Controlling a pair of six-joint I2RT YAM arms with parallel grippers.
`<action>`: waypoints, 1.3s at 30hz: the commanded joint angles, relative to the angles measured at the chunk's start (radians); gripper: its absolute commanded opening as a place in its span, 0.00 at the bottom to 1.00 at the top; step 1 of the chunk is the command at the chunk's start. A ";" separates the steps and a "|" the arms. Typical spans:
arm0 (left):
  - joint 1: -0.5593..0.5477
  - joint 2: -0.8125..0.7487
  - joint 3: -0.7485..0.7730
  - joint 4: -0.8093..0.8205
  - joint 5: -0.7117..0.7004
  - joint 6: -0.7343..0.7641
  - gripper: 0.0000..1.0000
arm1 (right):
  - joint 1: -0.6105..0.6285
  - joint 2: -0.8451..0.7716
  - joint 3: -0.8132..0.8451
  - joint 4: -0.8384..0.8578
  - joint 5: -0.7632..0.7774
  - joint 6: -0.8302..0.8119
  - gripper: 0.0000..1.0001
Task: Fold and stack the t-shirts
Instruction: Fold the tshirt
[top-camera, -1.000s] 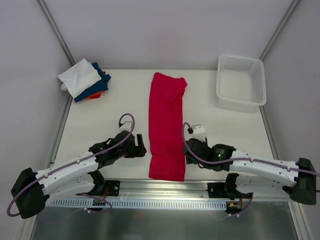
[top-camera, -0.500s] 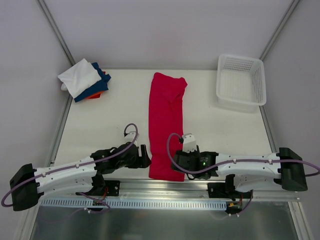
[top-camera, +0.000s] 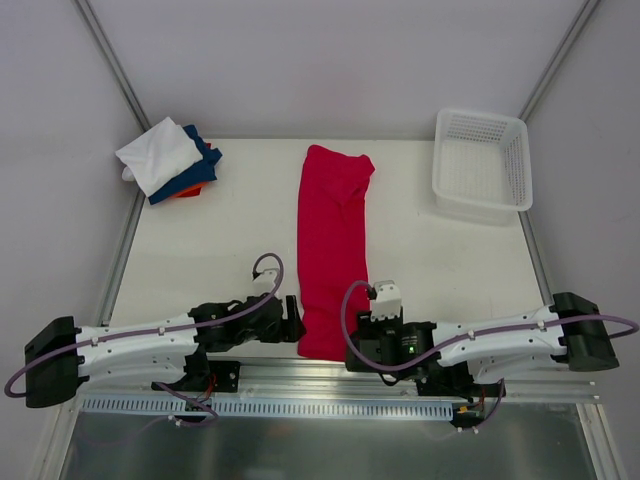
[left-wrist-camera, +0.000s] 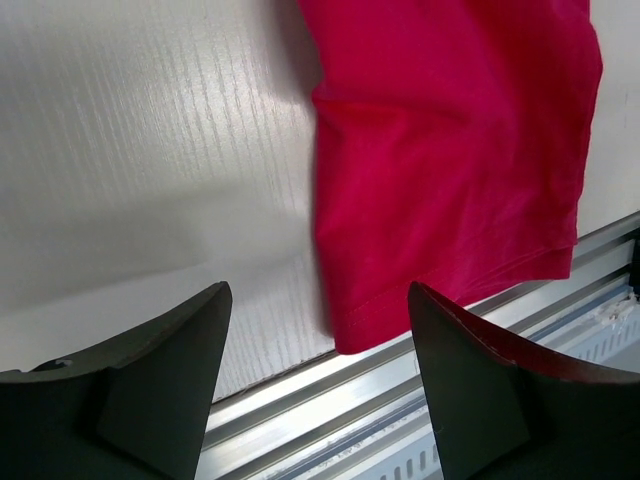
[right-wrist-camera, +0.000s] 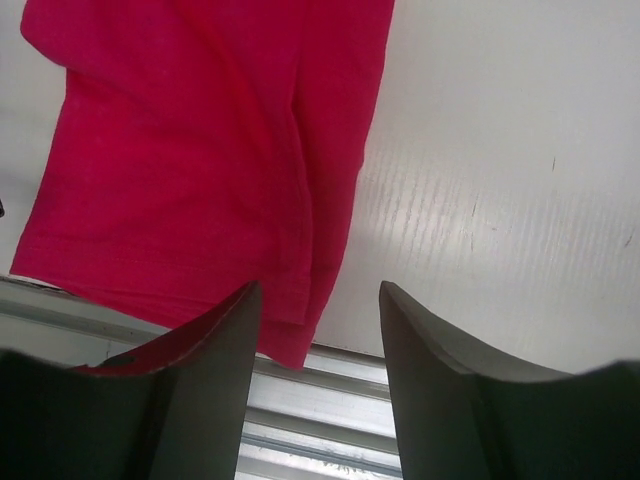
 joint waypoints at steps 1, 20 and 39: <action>-0.011 -0.022 -0.021 0.052 -0.041 -0.009 0.72 | 0.006 -0.073 -0.072 0.077 0.047 0.070 0.54; -0.033 0.073 -0.079 0.212 -0.025 -0.029 0.70 | 0.004 -0.211 -0.340 0.429 -0.065 0.089 0.54; -0.160 0.192 -0.061 0.245 -0.042 -0.139 0.56 | 0.016 -0.142 -0.380 0.513 -0.100 0.121 0.51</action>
